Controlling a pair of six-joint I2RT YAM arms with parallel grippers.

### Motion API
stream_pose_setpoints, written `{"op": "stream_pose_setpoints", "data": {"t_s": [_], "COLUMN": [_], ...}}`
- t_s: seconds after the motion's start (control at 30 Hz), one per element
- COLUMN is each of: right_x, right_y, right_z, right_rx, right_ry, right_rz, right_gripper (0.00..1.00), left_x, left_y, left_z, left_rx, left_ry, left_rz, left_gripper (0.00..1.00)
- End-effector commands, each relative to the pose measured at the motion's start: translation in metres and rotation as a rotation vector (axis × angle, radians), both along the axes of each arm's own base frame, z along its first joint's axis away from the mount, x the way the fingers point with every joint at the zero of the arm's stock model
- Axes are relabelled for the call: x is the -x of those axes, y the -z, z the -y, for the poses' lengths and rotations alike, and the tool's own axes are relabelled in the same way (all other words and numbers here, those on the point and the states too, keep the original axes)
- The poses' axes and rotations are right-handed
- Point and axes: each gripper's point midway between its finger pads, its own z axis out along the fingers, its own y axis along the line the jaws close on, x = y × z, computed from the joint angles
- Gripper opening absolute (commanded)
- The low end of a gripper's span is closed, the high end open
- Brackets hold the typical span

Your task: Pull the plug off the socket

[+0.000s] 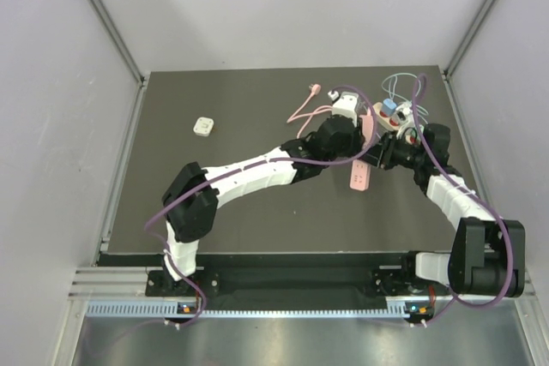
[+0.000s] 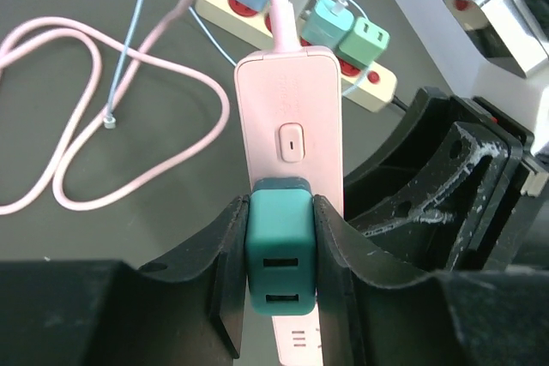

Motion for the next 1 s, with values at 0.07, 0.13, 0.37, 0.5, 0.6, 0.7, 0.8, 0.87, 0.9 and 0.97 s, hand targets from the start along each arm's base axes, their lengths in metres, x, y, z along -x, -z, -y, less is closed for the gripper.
{"op": "stream_pose_setpoints", "data": {"t_s": [0.07,0.13,0.37,0.5,0.6,0.7,0.8,0.87,0.9,0.97], "right_x": [-0.019,-0.018,-0.027,-0.036,-0.041,-0.042,-0.041,-0.041,-0.043,-0.042], "right_y": [-0.031,-0.037,-0.031,-0.024,-0.022,-0.022,-0.025,-0.024,-0.025,-0.024], "right_z": [0.016,0.015,0.027,0.043,0.054,0.058,0.058,0.059,0.060,0.060], "right_rx": [-0.007,-0.031,-0.012,0.046,0.083,0.099,0.105,0.119,0.127,0.134], "right_ry": [0.001,-0.024,0.061,0.181,0.261,0.285,0.279,0.273,0.278,0.269], "right_rz": [0.156,0.186,0.155,0.123,0.113,0.118,0.131,0.137,0.141,0.140], "right_gripper": [0.00,0.00,0.00,0.00,0.00,0.00,0.00,0.00,0.00,0.00], "left_x": [0.021,0.037,0.024,0.012,0.008,0.010,0.009,0.010,0.010,0.011], "left_y": [-0.058,-0.061,-0.072,-0.064,-0.063,-0.049,-0.044,-0.043,-0.043,-0.052], "left_z": [-0.014,-0.015,-0.039,-0.058,-0.062,-0.064,-0.065,-0.068,-0.068,-0.066], "left_rx": [0.191,0.266,0.301,0.235,0.154,0.084,0.038,0.008,0.001,0.010], "left_ry": [0.203,0.304,0.203,0.062,-0.003,-0.014,-0.005,0.000,0.001,0.007], "left_rz": [-0.032,-0.076,-0.051,-0.043,0.005,-0.009,0.000,0.000,-0.005,-0.011], "left_gripper": [0.00,0.00,0.00,0.00,0.00,0.00,0.00,0.00,0.00,0.00]}}
